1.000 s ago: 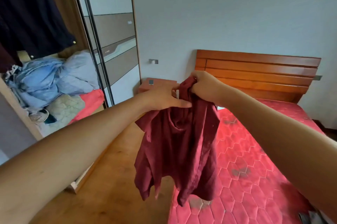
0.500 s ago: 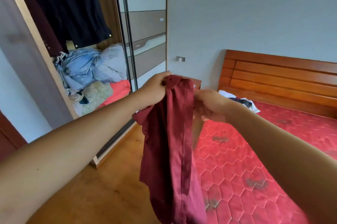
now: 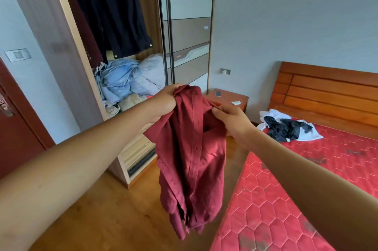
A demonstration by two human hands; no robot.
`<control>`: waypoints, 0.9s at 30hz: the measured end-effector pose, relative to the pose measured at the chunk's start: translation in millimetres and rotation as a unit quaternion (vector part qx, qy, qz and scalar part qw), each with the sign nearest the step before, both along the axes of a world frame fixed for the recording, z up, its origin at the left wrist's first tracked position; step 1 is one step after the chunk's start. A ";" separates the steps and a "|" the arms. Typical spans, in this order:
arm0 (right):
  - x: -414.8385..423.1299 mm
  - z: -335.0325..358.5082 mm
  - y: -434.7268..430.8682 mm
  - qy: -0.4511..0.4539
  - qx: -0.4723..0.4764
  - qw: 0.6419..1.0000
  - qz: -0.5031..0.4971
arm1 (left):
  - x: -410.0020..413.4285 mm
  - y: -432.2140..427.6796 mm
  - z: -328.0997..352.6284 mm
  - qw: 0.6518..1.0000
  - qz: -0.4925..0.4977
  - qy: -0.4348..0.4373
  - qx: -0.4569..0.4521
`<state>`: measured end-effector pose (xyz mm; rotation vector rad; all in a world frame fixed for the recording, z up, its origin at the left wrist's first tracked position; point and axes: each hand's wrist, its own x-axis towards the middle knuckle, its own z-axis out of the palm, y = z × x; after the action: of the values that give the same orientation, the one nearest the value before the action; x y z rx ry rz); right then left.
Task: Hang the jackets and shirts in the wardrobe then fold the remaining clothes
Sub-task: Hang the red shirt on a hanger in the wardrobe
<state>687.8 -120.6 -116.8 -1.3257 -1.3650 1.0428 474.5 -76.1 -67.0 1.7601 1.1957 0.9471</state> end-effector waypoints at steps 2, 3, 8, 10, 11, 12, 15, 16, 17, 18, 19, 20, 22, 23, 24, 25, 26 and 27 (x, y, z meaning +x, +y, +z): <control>-9.1 2.6 13.0 0.035 -0.008 0.999 -0.001 | -15.0 10.1 1.0 1.000 0.006 -0.002 -0.016; -14.2 4.5 19.4 0.036 -0.003 0.999 0.000 | -21.9 15.3 1.8 1.000 0.007 -0.001 -0.018; -41.3 25.9 42.2 0.102 -0.028 0.994 0.009 | -52.3 43.3 4.6 1.000 -0.003 -0.009 -0.022; -54.6 27.2 49.9 0.149 -0.094 0.983 0.046 | -63.3 54.3 6.0 0.999 -0.006 -0.037 -0.023; -60.5 23.1 56.0 0.173 -0.130 0.974 0.065 | -68.9 60.6 6.4 0.999 -0.003 -0.048 -0.021; -67.6 18.4 61.5 0.198 -0.161 0.964 0.082 | -74.4 67.4 6.7 0.998 0.000 -0.053 -0.016; -90.4 4.6 75.3 0.207 -0.224 0.945 0.115 | -90.4 84.1 8.1 0.998 0.002 -0.056 -0.016; -98.4 1.5 79.1 0.193 -0.239 0.944 0.121 | -96.1 89.2 7.6 0.998 -0.002 -0.055 -0.018; -105.9 -2.5 82.8 0.176 -0.254 0.943 0.127 | -101.5 93.1 7.3 0.998 -0.005 -0.057 -0.022; -113.9 -6.2 86.1 0.157 -0.268 0.941 0.133 | -107.2 97.2 6.5 0.998 -0.008 -0.063 -0.025; -122.8 -9.9 88.8 0.141 -0.283 0.938 0.143 | -112.7 100.5 6.1 0.997 -0.011 -0.071 -0.027; -132.7 -12.8 90.6 0.124 -0.295 0.934 0.158 | -118.3 104.4 5.3 0.997 -0.015 -0.075 -0.027; -153.6 -15.3 92.1 0.087 -0.313 0.925 0.196 | -128.6 112.0 3.6 0.997 -0.029 -0.071 -0.025; -163.4 -14.9 92.3 0.074 -0.321 0.921 0.210 | -133.6 115.0 2.4 0.997 -0.038 -0.067 -0.026; -172.2 -14.1 92.9 0.065 -0.325 0.918 0.217 | -138.5 118.2 1.1 0.997 -0.044 -0.065 -0.027; -179.3 -13.9 95.2 0.063 -0.322 0.918 0.222 | -143.5 120.9 0.2 0.996 -0.046 -0.067 -0.028; -185.7 -13.6 97.9 0.069 -0.313 0.921 0.222 | -148.7 124.5 -1.6 0.996 -0.043 -0.071 -0.029; -191.2 -14.0 102.2 0.081 -0.299 0.926 0.217 | -153.7 127.3 -2.8 0.996 -0.037 -0.079 -0.028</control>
<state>496.6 -18.5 -130.8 -1.3369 -1.2905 1.9460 320.8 51.2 -69.8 1.6410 1.0399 0.9796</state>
